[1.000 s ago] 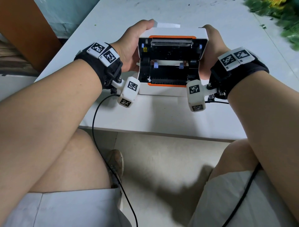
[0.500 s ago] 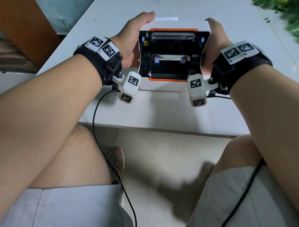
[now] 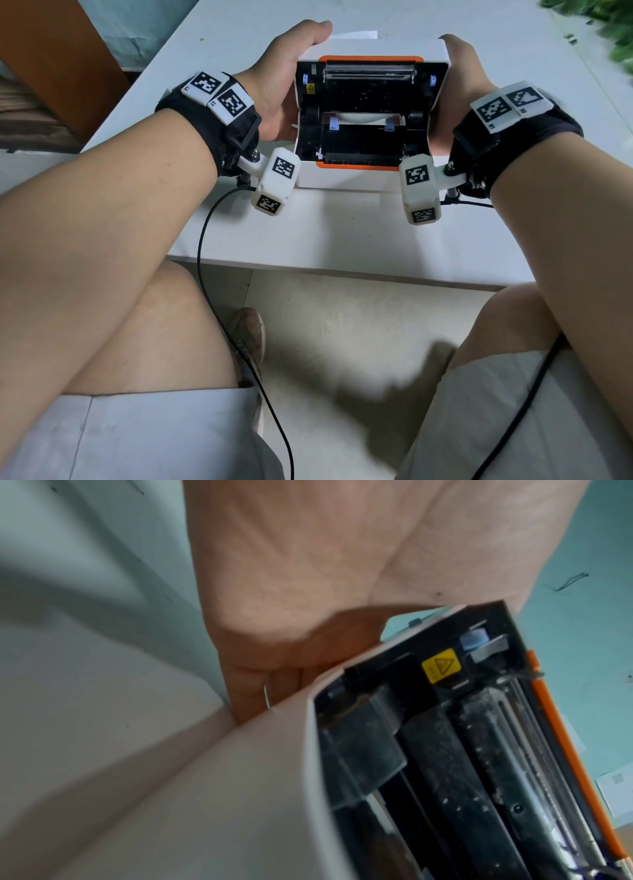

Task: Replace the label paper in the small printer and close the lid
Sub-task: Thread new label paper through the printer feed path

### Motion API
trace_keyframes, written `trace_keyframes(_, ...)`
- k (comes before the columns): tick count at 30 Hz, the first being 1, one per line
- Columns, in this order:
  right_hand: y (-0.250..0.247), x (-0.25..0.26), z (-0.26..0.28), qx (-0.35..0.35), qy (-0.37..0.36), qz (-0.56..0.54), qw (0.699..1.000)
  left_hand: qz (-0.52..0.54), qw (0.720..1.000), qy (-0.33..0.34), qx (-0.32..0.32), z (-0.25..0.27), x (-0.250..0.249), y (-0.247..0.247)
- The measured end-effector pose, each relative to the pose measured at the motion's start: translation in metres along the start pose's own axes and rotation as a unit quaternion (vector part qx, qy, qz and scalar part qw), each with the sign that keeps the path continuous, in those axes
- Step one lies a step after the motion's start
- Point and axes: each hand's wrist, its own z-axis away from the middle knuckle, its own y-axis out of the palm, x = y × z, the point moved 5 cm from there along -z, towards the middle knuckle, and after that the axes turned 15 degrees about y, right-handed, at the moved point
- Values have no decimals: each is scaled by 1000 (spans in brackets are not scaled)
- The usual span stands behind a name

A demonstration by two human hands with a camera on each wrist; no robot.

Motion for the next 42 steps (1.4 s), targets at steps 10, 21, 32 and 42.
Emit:
trace_keyframes(10,1,-2,6,-1,-11,11,1000,14,1000,-4,26,0,0,2)
trace_keyframes(21,-1,-2,4,-23,-18,13,999,11,1000,-2,25,2,2,3)
trace_keyframes(32,1,-3,10,-17,-22,26,999,-10,1000,-9,17,-5,5,-6)
trace_keyframes(42,3,-6,30,-33,-13,50,998,-6,1000,-8,20,-2,5,-4)
